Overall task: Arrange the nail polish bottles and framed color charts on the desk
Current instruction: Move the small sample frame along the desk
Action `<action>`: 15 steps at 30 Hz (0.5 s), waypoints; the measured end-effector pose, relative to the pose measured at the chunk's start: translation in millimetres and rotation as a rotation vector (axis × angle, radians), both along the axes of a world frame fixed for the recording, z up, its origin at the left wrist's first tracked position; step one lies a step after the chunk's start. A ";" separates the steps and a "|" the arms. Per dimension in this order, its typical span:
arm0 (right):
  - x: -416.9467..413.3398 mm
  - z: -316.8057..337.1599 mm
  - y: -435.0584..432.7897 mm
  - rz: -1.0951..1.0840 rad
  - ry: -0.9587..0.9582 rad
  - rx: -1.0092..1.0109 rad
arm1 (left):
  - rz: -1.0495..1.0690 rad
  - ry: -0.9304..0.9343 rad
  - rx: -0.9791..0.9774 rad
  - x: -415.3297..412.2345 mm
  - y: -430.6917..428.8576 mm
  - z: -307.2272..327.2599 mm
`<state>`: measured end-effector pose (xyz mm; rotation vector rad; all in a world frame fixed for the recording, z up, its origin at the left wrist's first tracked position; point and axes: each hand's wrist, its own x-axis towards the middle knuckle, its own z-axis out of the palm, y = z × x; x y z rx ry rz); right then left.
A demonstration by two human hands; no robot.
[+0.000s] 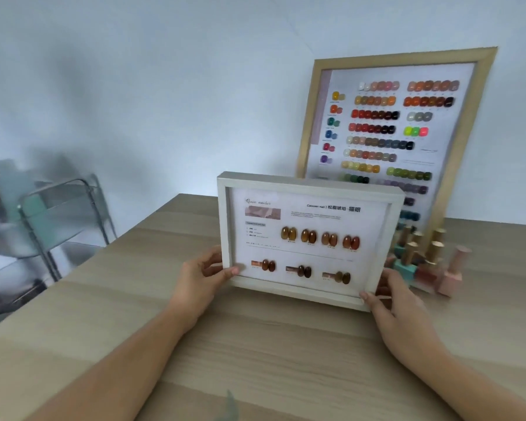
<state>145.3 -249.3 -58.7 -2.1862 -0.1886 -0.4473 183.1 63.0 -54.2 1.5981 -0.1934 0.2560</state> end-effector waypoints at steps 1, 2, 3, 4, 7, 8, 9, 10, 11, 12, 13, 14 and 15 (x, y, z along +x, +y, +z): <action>7.6 -0.3 17.0 0.025 -0.004 0.005 | 0.040 -0.004 -0.023 1.5 16.0 0.1; 16.4 -0.7 34.6 0.048 -0.006 0.019 | 0.074 -0.012 -0.036 3.6 32.6 -0.1; 24.9 -0.8 50.5 0.060 -0.012 0.037 | 0.102 -0.018 -0.038 6.7 47.1 -0.7; 35.5 -0.5 68.4 0.075 -0.020 0.057 | 0.130 -0.021 -0.042 10.5 63.0 -1.0; 74.7 -3.1 127.1 0.127 -0.029 0.088 | 0.212 -0.039 -0.054 34.8 115.9 -6.8; 84.0 -2.8 139.7 0.143 -0.025 0.096 | 0.230 -0.046 -0.049 42.7 127.6 -8.0; 94.0 -3.6 152.0 0.159 -0.019 0.109 | 0.251 -0.052 -0.036 50.6 139.0 -9.5; 103.3 -5.3 161.7 0.167 -0.014 0.121 | 0.263 -0.059 -0.026 57.8 147.6 -11.3; 112.8 -7.0 169.2 0.168 -0.011 0.129 | 0.270 -0.062 -0.021 65.2 154.0 -12.3; 121.5 -8.0 175.2 0.165 -0.007 0.135 | 0.273 -0.061 -0.027 72.4 158.6 -12.4; 128.2 -8.3 179.0 0.162 -0.002 0.139 | 0.276 -0.061 -0.028 78.9 161.1 -11.7; 136.1 -8.6 184.2 0.162 0.004 0.143 | 0.281 -0.065 -0.023 86.4 164.5 -11.1; 143.5 -9.1 188.3 0.161 0.006 0.144 | 0.287 -0.065 -0.012 93.7 167.4 -10.4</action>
